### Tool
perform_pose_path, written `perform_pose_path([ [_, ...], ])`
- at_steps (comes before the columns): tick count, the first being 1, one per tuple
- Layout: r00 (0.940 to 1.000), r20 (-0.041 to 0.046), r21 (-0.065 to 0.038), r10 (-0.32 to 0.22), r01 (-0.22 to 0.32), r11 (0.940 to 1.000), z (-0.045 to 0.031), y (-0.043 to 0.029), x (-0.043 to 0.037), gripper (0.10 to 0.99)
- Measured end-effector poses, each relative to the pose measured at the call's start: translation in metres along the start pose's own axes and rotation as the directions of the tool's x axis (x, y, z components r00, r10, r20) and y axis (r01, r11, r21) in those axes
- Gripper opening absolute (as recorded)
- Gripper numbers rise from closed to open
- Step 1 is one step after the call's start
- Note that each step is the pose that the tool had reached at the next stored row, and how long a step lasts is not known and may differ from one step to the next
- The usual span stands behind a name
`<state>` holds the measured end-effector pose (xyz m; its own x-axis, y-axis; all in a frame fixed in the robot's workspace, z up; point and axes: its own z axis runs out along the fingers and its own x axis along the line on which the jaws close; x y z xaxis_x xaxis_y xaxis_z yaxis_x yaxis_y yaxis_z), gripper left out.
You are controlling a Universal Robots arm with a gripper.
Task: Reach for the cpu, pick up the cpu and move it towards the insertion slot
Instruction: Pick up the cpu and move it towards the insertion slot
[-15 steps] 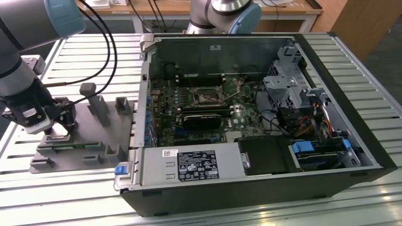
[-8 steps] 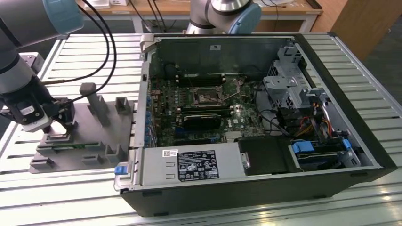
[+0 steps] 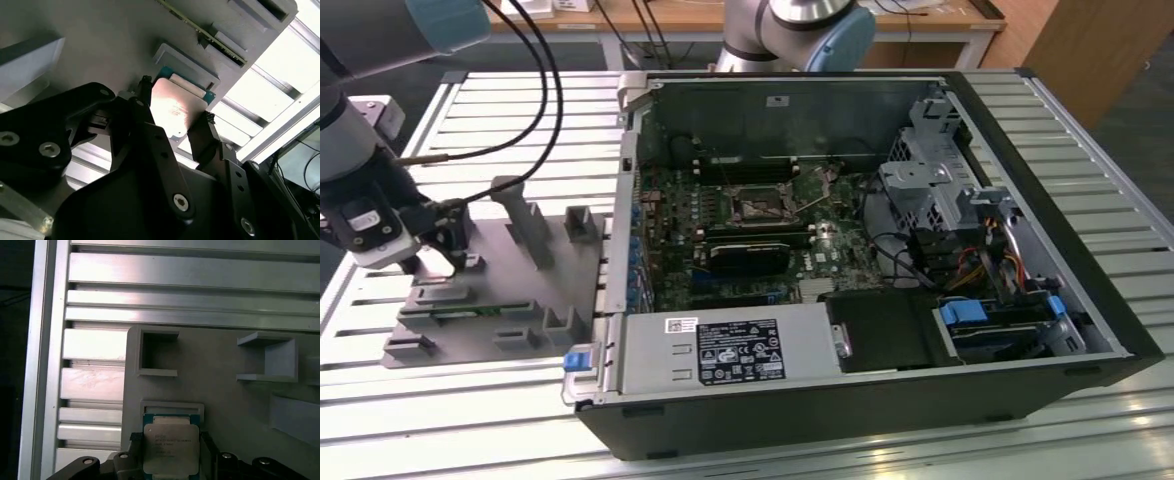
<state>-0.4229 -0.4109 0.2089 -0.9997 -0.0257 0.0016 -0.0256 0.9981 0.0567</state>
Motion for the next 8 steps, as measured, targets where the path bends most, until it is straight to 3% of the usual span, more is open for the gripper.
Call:
perform_pose_path([
  [8,1.0000,0.0004,0.000,0.002,-0.002,1.0000,-0.0149,0.0010,0.0000,0.541],
])
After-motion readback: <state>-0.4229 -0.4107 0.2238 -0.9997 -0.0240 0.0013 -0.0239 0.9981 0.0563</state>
